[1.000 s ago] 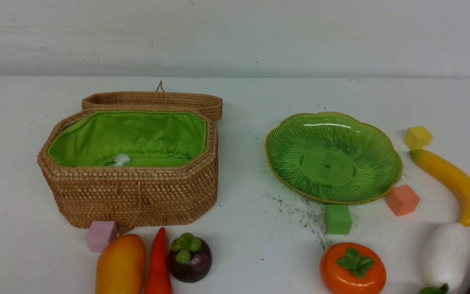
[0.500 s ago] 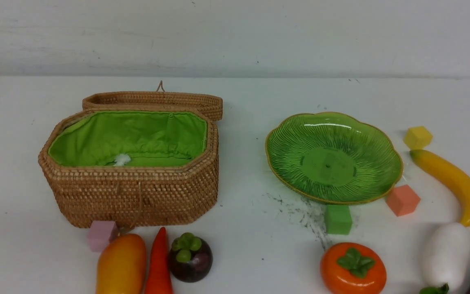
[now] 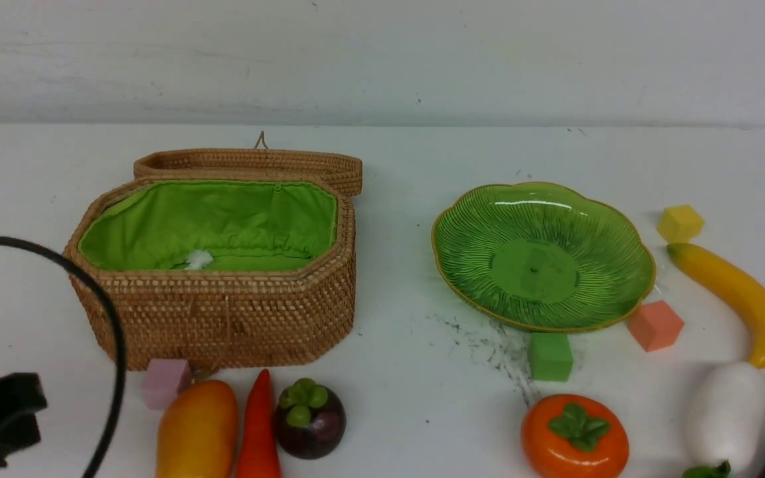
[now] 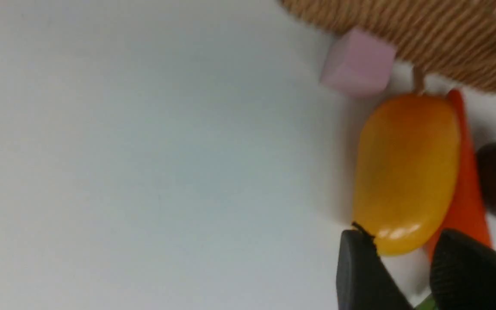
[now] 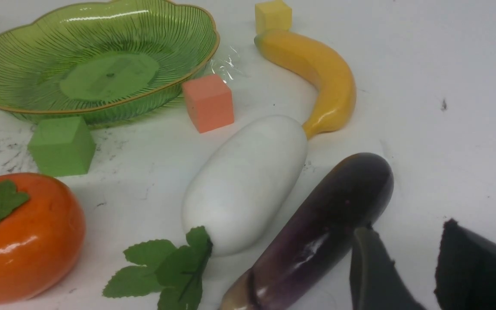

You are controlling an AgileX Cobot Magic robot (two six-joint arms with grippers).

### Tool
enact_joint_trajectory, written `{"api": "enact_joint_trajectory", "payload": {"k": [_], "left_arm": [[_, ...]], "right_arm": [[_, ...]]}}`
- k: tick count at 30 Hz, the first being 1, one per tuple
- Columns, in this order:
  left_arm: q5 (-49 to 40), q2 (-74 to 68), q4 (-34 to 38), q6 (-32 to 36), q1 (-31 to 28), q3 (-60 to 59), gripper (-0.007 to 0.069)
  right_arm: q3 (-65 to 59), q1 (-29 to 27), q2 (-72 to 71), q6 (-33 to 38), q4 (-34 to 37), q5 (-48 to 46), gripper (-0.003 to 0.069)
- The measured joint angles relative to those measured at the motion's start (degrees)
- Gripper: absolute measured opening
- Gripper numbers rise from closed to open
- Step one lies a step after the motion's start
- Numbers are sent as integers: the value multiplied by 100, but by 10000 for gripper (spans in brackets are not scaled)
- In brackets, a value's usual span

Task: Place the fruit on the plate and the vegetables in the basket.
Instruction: Grab the mango with your left arm and place it on the right plate

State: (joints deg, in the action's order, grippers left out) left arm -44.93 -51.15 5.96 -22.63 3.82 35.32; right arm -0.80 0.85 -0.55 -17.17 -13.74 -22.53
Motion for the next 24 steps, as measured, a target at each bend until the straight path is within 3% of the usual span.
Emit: {"api": "enact_joint_trajectory", "payload": {"k": [4,8,12,15,16,20,24], "left_arm": [[-393,-943,501,820,0,453,265],[-491,-1465,1047,1529,0,814,348],[-497,-1857,1121,1914,252,911,526],[-554,-2010,930,1792,723,937,612],[-618,-2122,632,1451,983,989,650],[-645,-2391,-312,571,1281,1248,670],[-783,-2694,-694,377,1507,1599,670]], "right_arm": [[0,0,0,0,0,0,245],[0,0,0,0,0,0,245],[0,0,0,0,0,0,245],[0,0,0,0,0,0,245],[0,0,0,0,0,0,245],[0,0,0,0,0,0,245],[0,0,0,0,0,0,245]]}}
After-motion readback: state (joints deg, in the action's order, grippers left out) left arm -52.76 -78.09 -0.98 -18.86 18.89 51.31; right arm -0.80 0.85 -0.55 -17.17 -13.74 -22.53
